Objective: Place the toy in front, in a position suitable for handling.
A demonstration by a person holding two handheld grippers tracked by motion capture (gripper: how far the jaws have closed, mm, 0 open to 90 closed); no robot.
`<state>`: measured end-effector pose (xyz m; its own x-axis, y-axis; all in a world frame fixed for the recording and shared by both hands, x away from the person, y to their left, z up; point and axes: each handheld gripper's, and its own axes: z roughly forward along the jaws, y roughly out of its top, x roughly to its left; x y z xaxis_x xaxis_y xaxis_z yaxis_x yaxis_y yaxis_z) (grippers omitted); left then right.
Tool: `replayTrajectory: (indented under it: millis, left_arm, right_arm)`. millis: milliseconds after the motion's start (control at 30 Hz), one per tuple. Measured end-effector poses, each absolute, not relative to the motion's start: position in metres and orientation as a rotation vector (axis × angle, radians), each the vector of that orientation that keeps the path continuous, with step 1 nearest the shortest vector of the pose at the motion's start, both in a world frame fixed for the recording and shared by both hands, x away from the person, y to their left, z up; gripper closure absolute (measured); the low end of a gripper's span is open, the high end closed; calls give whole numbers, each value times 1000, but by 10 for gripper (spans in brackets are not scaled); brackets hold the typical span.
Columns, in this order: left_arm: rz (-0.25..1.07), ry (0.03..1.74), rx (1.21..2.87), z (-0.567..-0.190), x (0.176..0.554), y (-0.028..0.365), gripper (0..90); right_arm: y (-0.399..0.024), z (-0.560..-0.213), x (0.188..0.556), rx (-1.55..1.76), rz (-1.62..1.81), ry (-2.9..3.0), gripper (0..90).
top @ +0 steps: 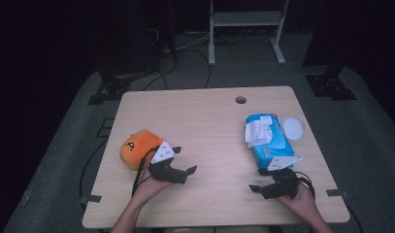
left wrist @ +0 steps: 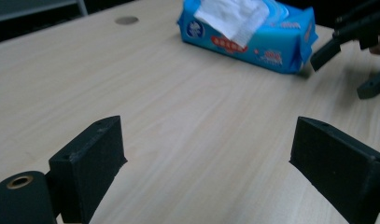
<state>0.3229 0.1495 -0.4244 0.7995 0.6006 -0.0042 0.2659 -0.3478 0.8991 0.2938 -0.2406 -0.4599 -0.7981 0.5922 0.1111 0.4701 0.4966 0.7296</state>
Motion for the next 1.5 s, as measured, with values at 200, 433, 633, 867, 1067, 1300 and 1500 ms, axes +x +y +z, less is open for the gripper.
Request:
replayTrajectory:
  millis: [200,433,633,867,1067,1300,1500]
  left_arm:
    - [452,677,1894,-409,324,167,91]
    - [583,741,1827,-386,328,205,91]
    - [665,808,1799,-383,333,235,85]
    - [699,903,1781,-392,339,265,85]
    - [687,955,1804,-406,344,276,85]
    - [666,1017,1826,-422,350,284,85]
    - [621,1040,1817,-433,352,288,75]
  right_arm:
    - [-240,-459,295,927,1190,2580,250]
    - [-241,-459,295,919,1187,2581,249]
    - [-239,-460,295,914,1184,2592,249]
    - [-238,-461,295,915,1177,2597,250]
    - [-238,-462,296,918,1172,2606,250]
    - [-237,-463,295,908,1164,2616,250]
    - [-236,-462,295,901,1161,2619,250]
